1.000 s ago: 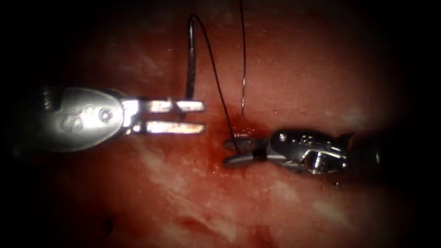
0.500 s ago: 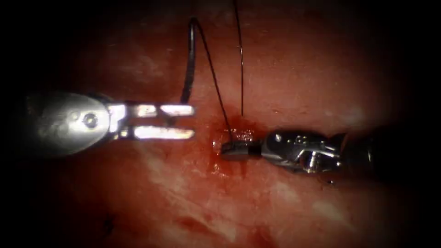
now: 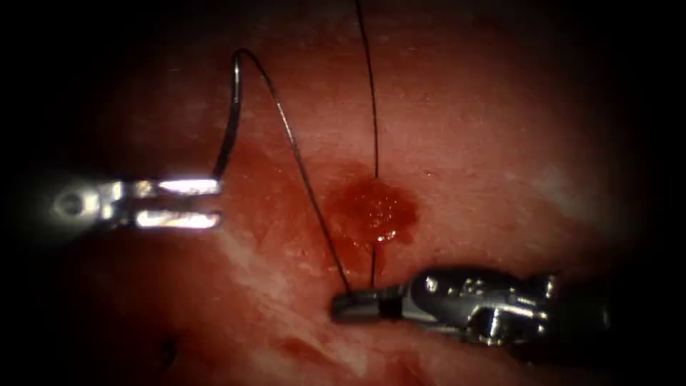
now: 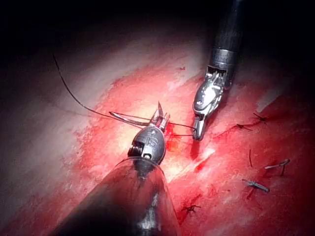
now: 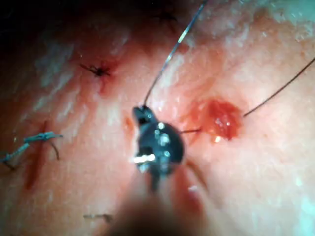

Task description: Wound Closure

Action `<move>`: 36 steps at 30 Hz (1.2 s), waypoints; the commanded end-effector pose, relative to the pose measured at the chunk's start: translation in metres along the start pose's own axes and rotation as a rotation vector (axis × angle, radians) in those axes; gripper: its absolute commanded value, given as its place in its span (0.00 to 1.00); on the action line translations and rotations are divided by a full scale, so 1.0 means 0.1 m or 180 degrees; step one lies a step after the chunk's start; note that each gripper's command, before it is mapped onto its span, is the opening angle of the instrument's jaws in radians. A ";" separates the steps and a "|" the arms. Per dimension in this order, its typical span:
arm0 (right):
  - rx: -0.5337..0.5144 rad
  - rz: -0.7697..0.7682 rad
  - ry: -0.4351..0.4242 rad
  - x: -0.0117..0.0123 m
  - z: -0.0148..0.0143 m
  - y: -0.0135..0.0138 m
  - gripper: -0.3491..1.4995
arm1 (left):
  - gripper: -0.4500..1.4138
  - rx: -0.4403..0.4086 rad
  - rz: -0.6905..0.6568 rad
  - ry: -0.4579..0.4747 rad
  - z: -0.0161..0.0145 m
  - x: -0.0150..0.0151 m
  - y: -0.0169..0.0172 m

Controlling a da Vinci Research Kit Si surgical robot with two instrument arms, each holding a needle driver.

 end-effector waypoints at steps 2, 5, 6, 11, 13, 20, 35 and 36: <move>0.0070 -0.0012 -0.0006 0.000 0.008 -0.020 0.00 | 0.00 0.0018 -0.0017 -0.0012 0.002 -0.008 0.002; 0.0243 0.0022 0.0136 0.003 0.008 -0.028 0.00 | 0.00 0.0060 -0.0020 -0.0022 -0.006 -0.012 0.001; 0.0252 0.0020 0.0155 0.003 0.007 -0.026 0.00 | 0.00 0.0070 -0.0021 -0.0023 -0.009 -0.013 0.001; -0.0275 -0.0278 0.0197 -0.004 0.001 0.015 0.74 | 0.00 0.0181 -0.0040 -0.0069 -0.024 -0.020 -0.006; -0.0471 -0.0327 0.0203 -0.005 -0.009 0.036 0.85 | 0.00 0.0232 -0.0053 -0.0080 -0.034 -0.025 -0.012; -0.0570 -0.0460 0.0241 -0.014 -0.020 0.058 0.85 | 0.00 0.0339 -0.0084 -0.0104 -0.050 -0.034 -0.026; -0.0520 -0.0962 0.0189 -0.038 0.003 0.072 0.00 | 0.00 0.0441 -0.0120 -0.0149 -0.047 -0.048 -0.041; -0.0511 -0.0963 0.0161 -0.038 0.000 0.071 0.00 | 0.00 0.0443 -0.0119 -0.0150 -0.047 -0.048 -0.041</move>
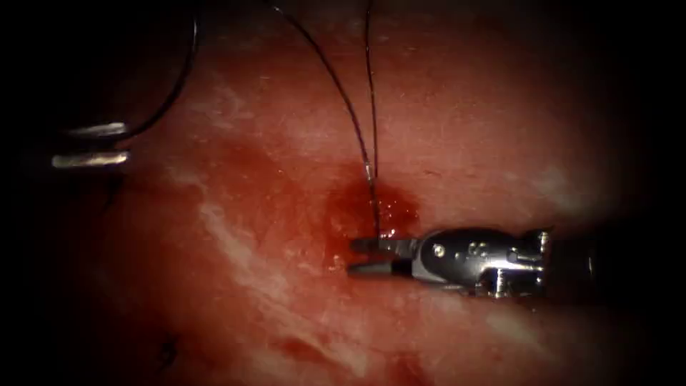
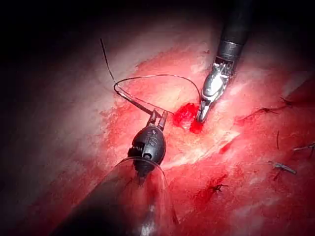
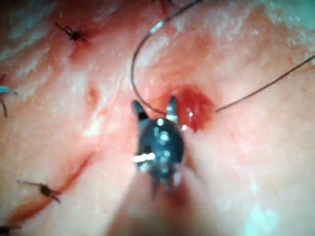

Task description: Wound Closure

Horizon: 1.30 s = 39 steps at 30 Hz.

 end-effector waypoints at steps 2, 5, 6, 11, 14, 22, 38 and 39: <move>0.0061 0.0000 -0.0088 -0.002 -0.005 -0.013 0.00 | 0.00 -0.0009 -0.0019 0.0002 0.008 -0.007 0.003; 0.0110 0.0022 -0.0115 0.006 -0.010 -0.029 0.00 | 0.00 -0.0010 -0.0009 0.0013 0.014 -0.012 0.005; 0.0110 0.0022 -0.0115 0.006 -0.010 -0.029 0.00 | 0.00 -0.0010 -0.0009 0.0013 0.014 -0.012 0.005; 0.0333 -0.0032 -0.0133 0.030 -0.015 -0.067 0.00 | 0.00 0.0001 -0.0061 0.0013 0.019 -0.022 0.008; 0.0418 -0.0052 -0.0160 0.043 -0.018 -0.089 0.00 | 0.00 -0.0008 -0.0066 0.0018 0.016 -0.029 0.008; 0.0718 -0.0013 -0.0135 0.064 -0.021 -0.134 0.00 | 0.00 -0.0015 -0.0097 0.0016 0.006 -0.042 0.006; -0.0163 0.0091 -0.0247 0.024 -0.021 -0.046 0.91 | 0.00 0.0048 -0.0146 -0.0005 -0.006 -0.053 0.000; -0.0186 0.0072 -0.0253 0.018 -0.017 -0.042 0.90 | 0.00 0.0059 -0.0148 0.0000 -0.005 -0.054 -0.001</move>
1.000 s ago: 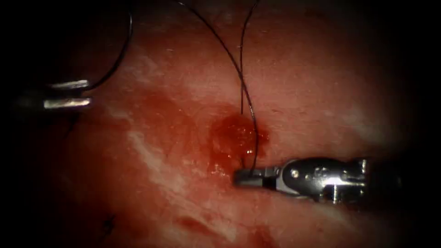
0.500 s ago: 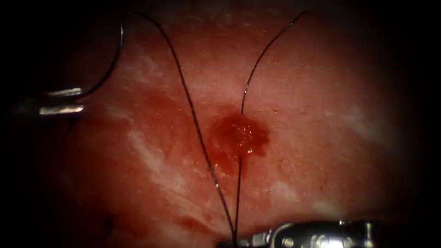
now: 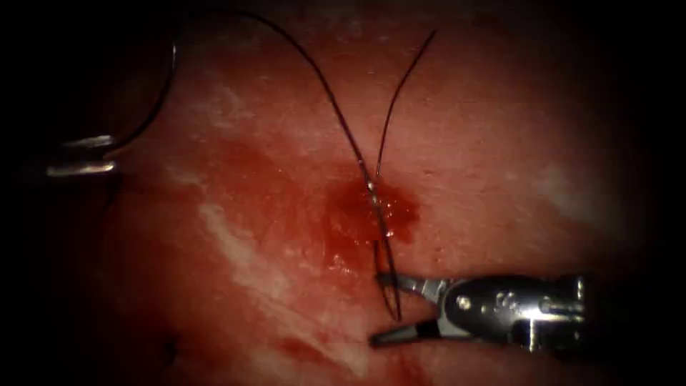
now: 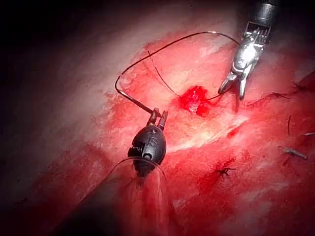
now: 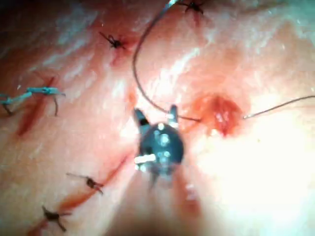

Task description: Wound Closure

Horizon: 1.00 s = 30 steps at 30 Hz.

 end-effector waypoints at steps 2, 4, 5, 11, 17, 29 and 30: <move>-0.0023 -0.0022 0.0004 -0.012 0.015 0.000 0.88 | 0.00 0.0001 -0.0022 0.0000 0.009 -0.008 0.003; -0.0049 -0.0014 0.0026 -0.013 0.019 0.002 0.82 | 0.00 0.0004 -0.0020 -0.0001 0.010 -0.010 0.001; -0.0035 -0.0012 0.0039 -0.013 0.019 0.003 0.73 | 0.00 0.0004 -0.0037 -0.0002 0.010 -0.011 0.001; 0.0109 -0.0038 0.0034 -0.015 0.009 -0.003 0.00 | 0.00 0.0008 -0.0047 -0.0005 0.010 -0.015 0.001; 0.0209 -0.0055 0.0021 -0.003 0.003 -0.026 0.00 | 0.00 0.0016 -0.0047 -0.0010 0.010 -0.015 0.001; 0.0212 -0.0034 0.0080 0.006 -0.001 -0.030 0.38 | 0.00 0.0024 -0.0064 -0.0018 0.009 -0.016 0.001; 0.0220 -0.0065 0.0072 0.001 -0.005 -0.029 0.39 | 0.00 0.0024 -0.0064 -0.0018 0.008 -0.016 0.001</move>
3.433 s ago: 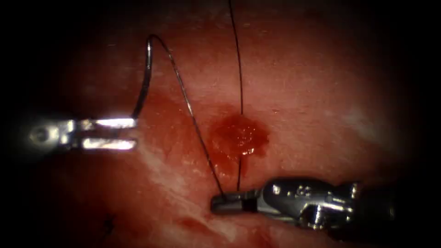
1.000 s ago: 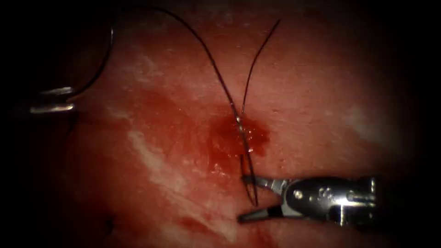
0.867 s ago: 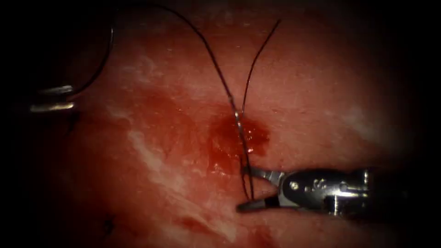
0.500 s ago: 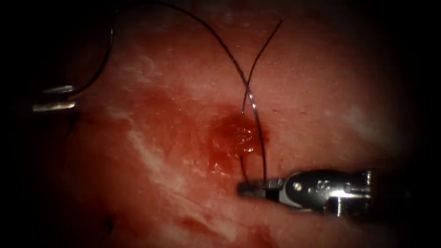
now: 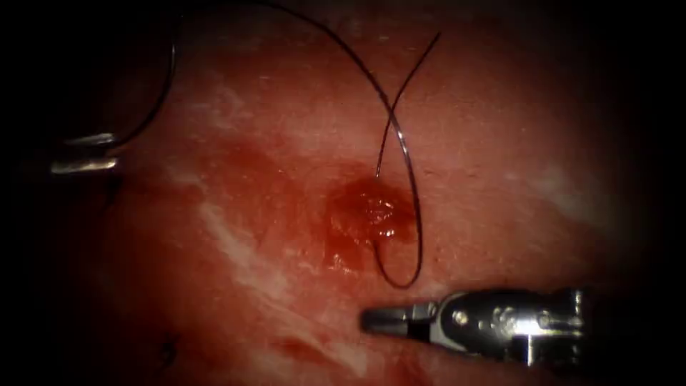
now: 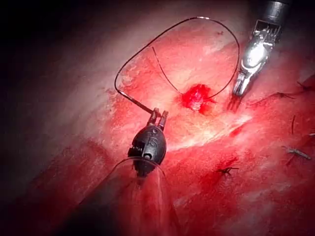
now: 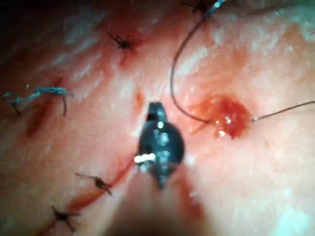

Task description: Wound Closure

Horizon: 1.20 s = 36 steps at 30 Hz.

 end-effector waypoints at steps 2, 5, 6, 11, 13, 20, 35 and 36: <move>0.0032 0.0012 -0.0062 -0.018 -0.005 -0.001 0.29 | 0.00 -0.0007 -0.0003 0.0000 0.005 -0.007 0.001; -0.0058 0.0023 -0.0098 -0.025 -0.014 0.007 0.40 | 0.00 0.0003 -0.0023 0.0001 0.004 -0.009 -0.002; -0.0081 0.0026 -0.0115 -0.027 -0.015 0.009 0.43 | 0.00 0.0006 -0.0023 -0.0001 0.004 -0.010 -0.003; -0.0340 0.0145 -0.0237 -0.030 -0.004 0.027 0.78 | 0.00 0.0025 -0.0021 -0.0001 0.005 -0.011 -0.002; -0.0384 0.0171 -0.0208 -0.027 0.004 0.031 0.81 | 0.00 0.0027 -0.0021 -0.0002 0.006 -0.011 -0.002; -0.0431 0.0249 -0.0003 -0.014 0.016 0.036 0.68 | 0.00 0.0030 -0.0020 -0.0003 0.005 -0.011 -0.001; 0.0033 0.0065 -0.0044 -0.006 0.001 0.005 0.00 | 0.00 0.0039 -0.0032 -0.0006 0.007 -0.013 0.000; 0.0047 0.0061 -0.0040 -0.005 0.002 0.003 0.00 | 0.00 0.0039 -0.0032 -0.0006 0.007 -0.013 0.000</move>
